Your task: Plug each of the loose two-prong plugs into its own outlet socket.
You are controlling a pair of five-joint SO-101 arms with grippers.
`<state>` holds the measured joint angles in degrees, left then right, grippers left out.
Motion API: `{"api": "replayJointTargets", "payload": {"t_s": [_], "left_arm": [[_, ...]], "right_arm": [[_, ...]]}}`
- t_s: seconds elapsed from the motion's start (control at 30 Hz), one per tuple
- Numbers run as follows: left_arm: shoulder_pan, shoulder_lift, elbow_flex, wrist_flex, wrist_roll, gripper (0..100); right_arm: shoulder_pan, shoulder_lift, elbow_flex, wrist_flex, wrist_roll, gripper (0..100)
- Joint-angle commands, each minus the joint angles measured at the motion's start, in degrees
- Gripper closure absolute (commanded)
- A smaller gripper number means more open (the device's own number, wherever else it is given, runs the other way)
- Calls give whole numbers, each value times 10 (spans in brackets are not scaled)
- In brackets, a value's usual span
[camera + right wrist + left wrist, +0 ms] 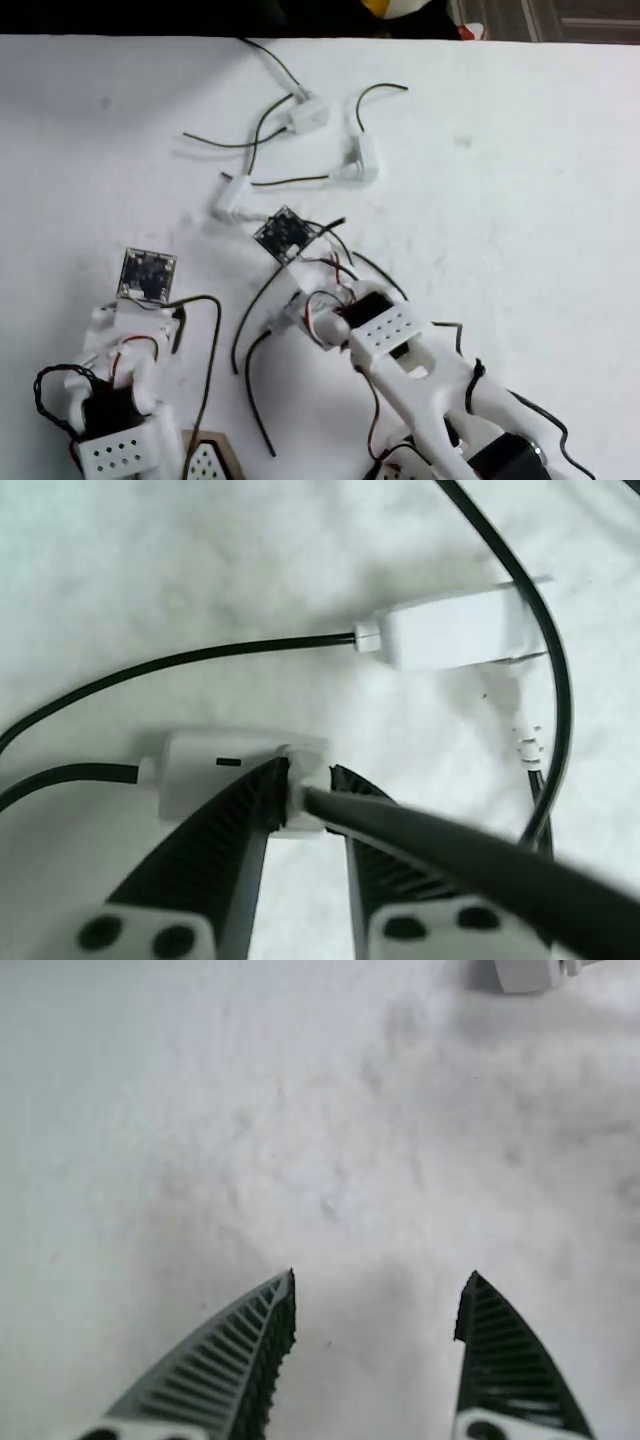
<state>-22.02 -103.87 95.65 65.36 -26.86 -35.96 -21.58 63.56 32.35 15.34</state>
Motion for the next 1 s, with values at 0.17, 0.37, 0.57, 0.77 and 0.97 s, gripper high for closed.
{"api": "replayJointTargets", "payload": {"t_s": [0.17,0.37,0.57,0.77,0.97], "left_arm": [[-4,-5,-4,-16,-5,736],[-3,-5,4,-33,-3,736],[-1,-5,13,-46,-2,740],[-1,-5,13,-46,-4,740],[0,-5,13,-45,-2,740]], "right_arm": [[3,-75,-59,104,4,725],[3,-247,-149,242,-68,815],[7,-388,-120,291,-76,964],[6,-503,-1,298,-76,981],[-2,-553,74,306,-67,982]]}}
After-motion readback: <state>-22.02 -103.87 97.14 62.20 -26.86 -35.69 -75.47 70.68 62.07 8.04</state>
